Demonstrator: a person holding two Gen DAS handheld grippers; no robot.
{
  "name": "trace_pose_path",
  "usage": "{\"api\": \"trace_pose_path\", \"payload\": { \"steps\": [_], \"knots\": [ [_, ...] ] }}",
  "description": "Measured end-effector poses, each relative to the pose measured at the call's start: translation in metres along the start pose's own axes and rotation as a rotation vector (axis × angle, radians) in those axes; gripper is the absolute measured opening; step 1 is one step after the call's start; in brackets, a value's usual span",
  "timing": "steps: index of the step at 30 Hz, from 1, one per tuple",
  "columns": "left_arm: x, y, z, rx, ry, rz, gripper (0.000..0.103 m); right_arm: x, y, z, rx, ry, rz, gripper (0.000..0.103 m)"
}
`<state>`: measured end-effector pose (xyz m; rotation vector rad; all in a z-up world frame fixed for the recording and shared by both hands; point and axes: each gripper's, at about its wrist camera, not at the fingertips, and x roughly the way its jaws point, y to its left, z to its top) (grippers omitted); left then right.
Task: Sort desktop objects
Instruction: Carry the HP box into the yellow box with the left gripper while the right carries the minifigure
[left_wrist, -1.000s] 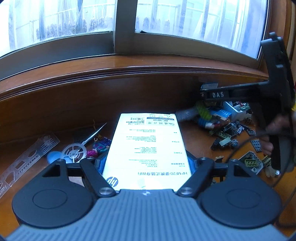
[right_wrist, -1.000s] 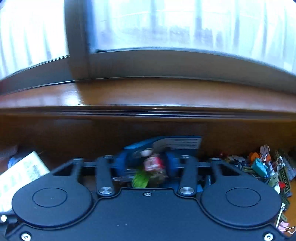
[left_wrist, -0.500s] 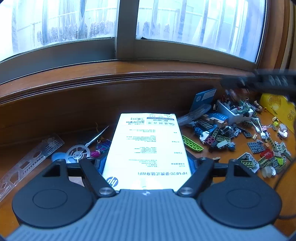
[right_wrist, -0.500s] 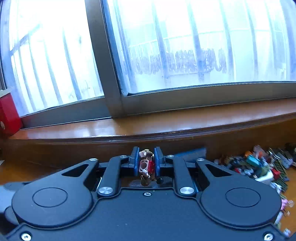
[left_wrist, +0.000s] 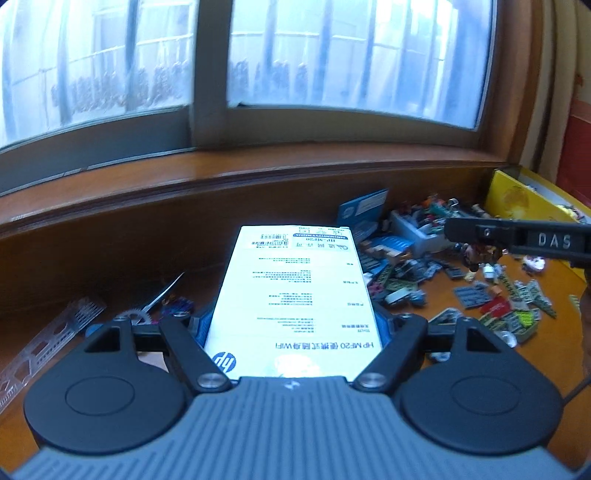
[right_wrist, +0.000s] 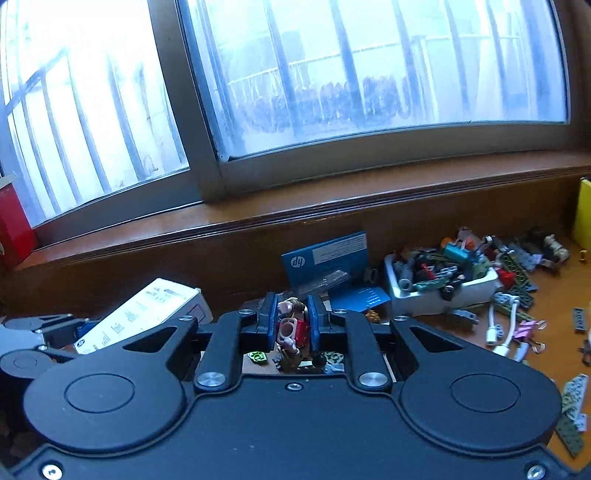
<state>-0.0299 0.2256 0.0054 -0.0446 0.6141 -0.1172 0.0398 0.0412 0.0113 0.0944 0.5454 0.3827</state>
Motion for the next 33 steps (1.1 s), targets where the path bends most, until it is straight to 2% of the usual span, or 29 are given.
{"api": "trace_pose_path", "payload": {
  "steps": [3, 10, 22, 29, 33],
  "knots": [
    [-0.006, -0.013, 0.004, 0.029, -0.014, -0.008, 0.077, -0.013, 0.002, -0.001, -0.047, -0.010, -0.041, 0.017],
    [-0.020, -0.058, 0.019, 0.081, -0.061, -0.015, 0.077, -0.052, -0.023, 0.001, 0.015, -0.053, -0.033, 0.017],
    [-0.014, -0.177, 0.031, 0.129, -0.094, -0.037, 0.077, -0.130, -0.114, -0.005, 0.059, -0.068, -0.060, 0.017],
    [-0.003, -0.233, 0.038, 0.174, -0.112, -0.095, 0.077, -0.173, -0.163, -0.011, 0.105, -0.090, -0.112, 0.017],
    [0.008, -0.257, 0.047, 0.214, -0.111, -0.168, 0.077, -0.189, -0.182, -0.013, 0.137, -0.111, -0.184, 0.017]
  ]
}}
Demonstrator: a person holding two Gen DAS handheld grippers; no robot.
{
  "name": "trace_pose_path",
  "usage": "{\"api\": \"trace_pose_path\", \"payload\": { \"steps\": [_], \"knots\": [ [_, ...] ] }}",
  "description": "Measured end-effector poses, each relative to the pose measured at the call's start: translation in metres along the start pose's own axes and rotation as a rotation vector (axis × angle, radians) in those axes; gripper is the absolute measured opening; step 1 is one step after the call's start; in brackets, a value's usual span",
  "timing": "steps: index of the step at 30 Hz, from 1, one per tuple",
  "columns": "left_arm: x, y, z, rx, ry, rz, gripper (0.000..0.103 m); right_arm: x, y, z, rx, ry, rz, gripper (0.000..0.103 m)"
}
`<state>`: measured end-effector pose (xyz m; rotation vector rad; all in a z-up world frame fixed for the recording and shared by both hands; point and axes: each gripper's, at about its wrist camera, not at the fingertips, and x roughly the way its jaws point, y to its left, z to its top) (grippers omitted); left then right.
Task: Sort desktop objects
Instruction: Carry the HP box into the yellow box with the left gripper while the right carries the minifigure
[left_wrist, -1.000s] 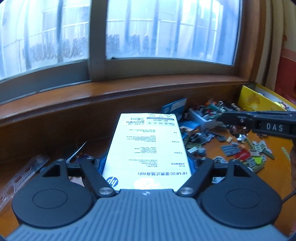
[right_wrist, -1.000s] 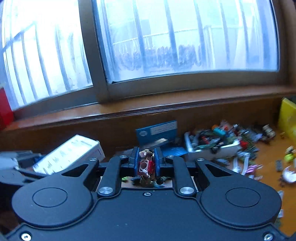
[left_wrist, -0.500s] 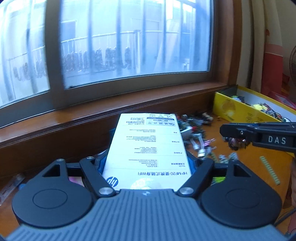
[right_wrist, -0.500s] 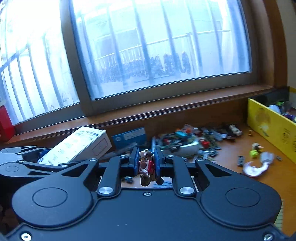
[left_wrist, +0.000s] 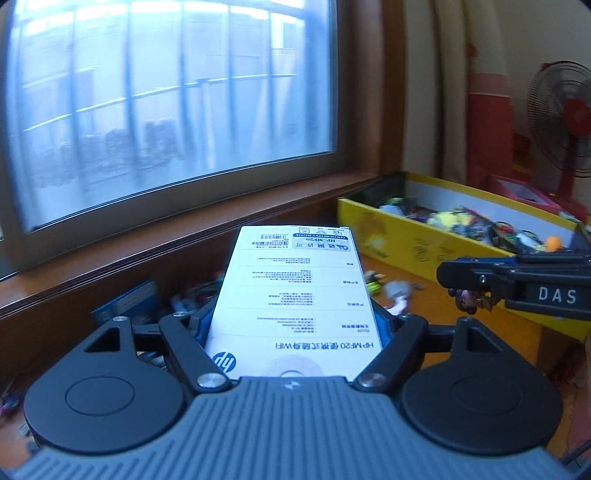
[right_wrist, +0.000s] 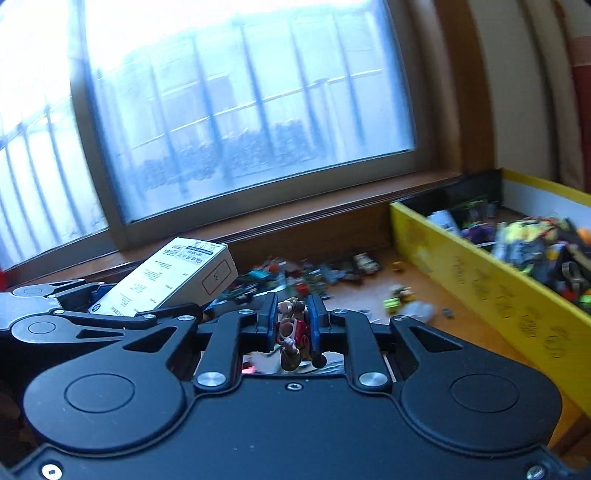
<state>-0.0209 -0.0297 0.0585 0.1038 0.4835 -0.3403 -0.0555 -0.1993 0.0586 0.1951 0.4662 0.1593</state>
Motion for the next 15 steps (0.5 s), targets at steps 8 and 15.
{"api": "trace_pose_path", "payload": {
  "steps": [8, 15],
  "knots": [
    [0.046, -0.047, 0.025, 0.069, -0.010, -0.127, 0.077, -0.031, -0.052, 0.005, 0.082, -0.030, -0.152, 0.017],
    [0.091, -0.100, 0.058, 0.111, -0.034, -0.189, 0.077, -0.053, -0.105, 0.012, 0.112, -0.064, -0.228, 0.017]
  ]
}}
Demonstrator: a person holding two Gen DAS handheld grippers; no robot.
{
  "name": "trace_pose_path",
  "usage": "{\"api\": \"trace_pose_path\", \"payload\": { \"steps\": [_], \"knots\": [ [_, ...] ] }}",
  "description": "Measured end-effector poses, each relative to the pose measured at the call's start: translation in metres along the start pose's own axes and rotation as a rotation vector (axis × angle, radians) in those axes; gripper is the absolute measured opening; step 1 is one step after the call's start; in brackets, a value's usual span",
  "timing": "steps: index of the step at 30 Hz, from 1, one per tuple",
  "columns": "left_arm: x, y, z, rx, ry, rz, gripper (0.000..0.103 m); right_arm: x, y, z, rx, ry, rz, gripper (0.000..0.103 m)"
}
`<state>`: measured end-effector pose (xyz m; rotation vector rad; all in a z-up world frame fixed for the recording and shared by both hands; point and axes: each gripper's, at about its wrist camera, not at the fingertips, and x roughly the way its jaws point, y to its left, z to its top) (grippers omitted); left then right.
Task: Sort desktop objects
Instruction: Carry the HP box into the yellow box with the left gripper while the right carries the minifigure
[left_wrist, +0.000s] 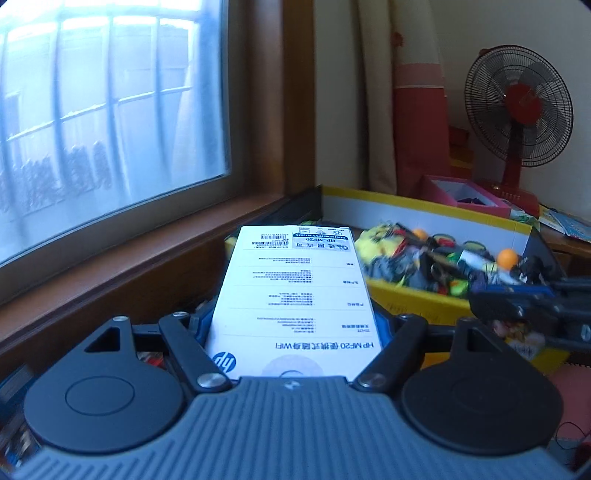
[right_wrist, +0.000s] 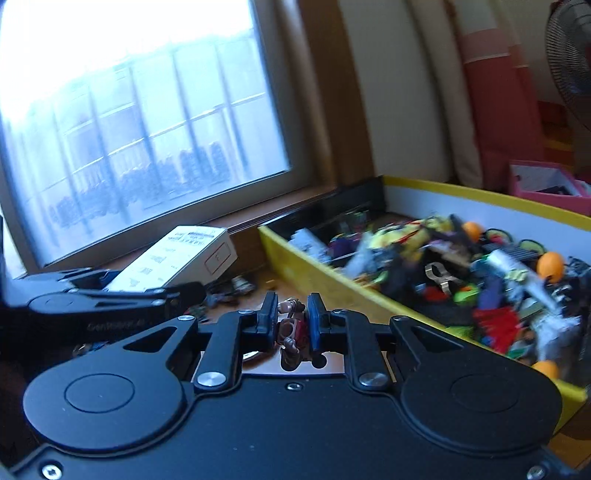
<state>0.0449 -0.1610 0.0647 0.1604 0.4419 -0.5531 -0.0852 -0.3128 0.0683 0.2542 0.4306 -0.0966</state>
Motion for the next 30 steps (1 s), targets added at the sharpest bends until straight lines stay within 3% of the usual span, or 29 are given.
{"api": "trace_pose_path", "payload": {
  "steps": [15, 18, 23, 30],
  "knots": [
    [0.156, -0.083, 0.068, 0.065, 0.038, 0.005, 0.078, 0.021, -0.132, 0.046, 0.057, 0.007, -0.035, 0.017],
    [0.180, -0.091, 0.082, 0.066, 0.039, 0.006, 0.084, 0.023, -0.155, 0.050, 0.072, 0.006, -0.053, 0.017],
    [0.201, -0.099, 0.091, 0.070, 0.067, 0.017, 0.094, 0.027, -0.184, 0.052, 0.097, 0.013, -0.068, 0.017],
    [0.200, -0.102, 0.089, 0.038, 0.098, 0.024, 0.103, 0.035, -0.198, 0.056, 0.102, 0.010, -0.071, 0.017]
  ]
}}
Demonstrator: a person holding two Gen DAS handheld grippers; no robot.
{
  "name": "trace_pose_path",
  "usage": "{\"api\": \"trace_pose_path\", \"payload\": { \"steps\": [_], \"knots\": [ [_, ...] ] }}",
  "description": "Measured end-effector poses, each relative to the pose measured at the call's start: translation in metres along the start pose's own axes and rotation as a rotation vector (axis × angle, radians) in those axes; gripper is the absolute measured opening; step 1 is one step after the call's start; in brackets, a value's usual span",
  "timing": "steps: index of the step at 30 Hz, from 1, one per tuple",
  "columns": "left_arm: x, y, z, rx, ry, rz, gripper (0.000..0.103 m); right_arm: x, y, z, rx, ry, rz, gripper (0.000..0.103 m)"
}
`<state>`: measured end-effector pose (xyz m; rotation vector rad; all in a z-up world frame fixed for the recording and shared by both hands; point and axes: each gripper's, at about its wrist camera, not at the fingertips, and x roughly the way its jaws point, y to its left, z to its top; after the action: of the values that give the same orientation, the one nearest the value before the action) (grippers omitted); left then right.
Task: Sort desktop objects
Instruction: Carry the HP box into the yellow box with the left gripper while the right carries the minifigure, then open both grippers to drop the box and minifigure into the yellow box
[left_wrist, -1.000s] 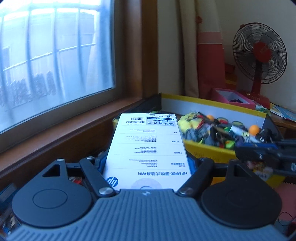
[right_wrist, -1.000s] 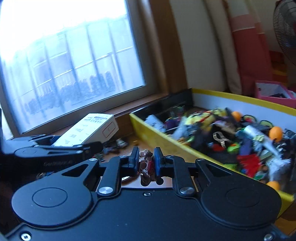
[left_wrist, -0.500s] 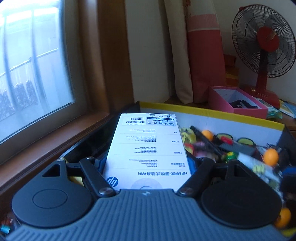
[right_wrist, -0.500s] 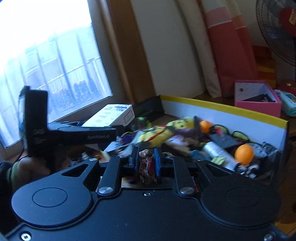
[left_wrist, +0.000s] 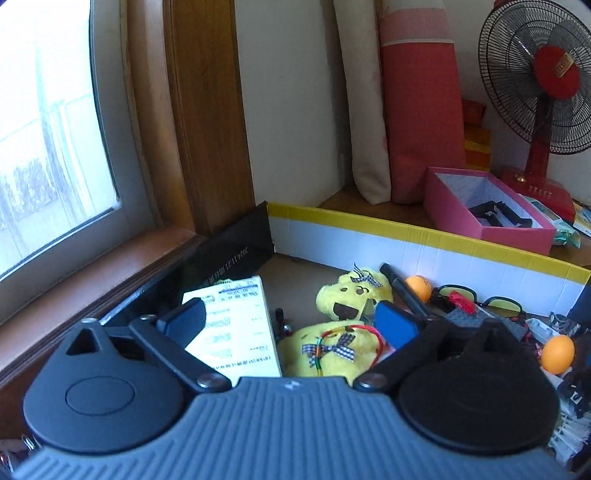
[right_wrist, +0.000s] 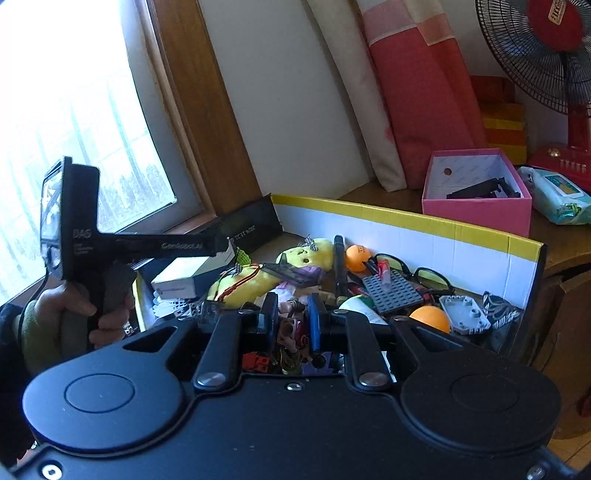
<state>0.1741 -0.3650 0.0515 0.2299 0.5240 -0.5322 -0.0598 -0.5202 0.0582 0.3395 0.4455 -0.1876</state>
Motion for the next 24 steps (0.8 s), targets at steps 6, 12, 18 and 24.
{"api": "trace_pose_path", "payload": {
  "steps": [6, 12, 18, 24],
  "knots": [
    [-0.015, 0.004, -0.005, -0.020, 0.010, 0.028, 0.103, 0.011, -0.008, 0.008, -0.006, -0.010, -0.042, 0.017],
    [-0.040, 0.020, -0.015, -0.089, 0.011, 0.069, 0.103, 0.023, -0.010, 0.016, -0.010, -0.019, -0.092, 0.040],
    [-0.070, 0.046, -0.028, -0.154, 0.002, 0.126, 0.103, 0.032, 0.005, 0.022, -0.032, -0.016, -0.053, 0.058],
    [-0.107, 0.080, -0.050, -0.229, 0.001, 0.207, 0.103, 0.044, 0.038, 0.018, -0.081, 0.016, 0.015, 0.066]
  ]
}}
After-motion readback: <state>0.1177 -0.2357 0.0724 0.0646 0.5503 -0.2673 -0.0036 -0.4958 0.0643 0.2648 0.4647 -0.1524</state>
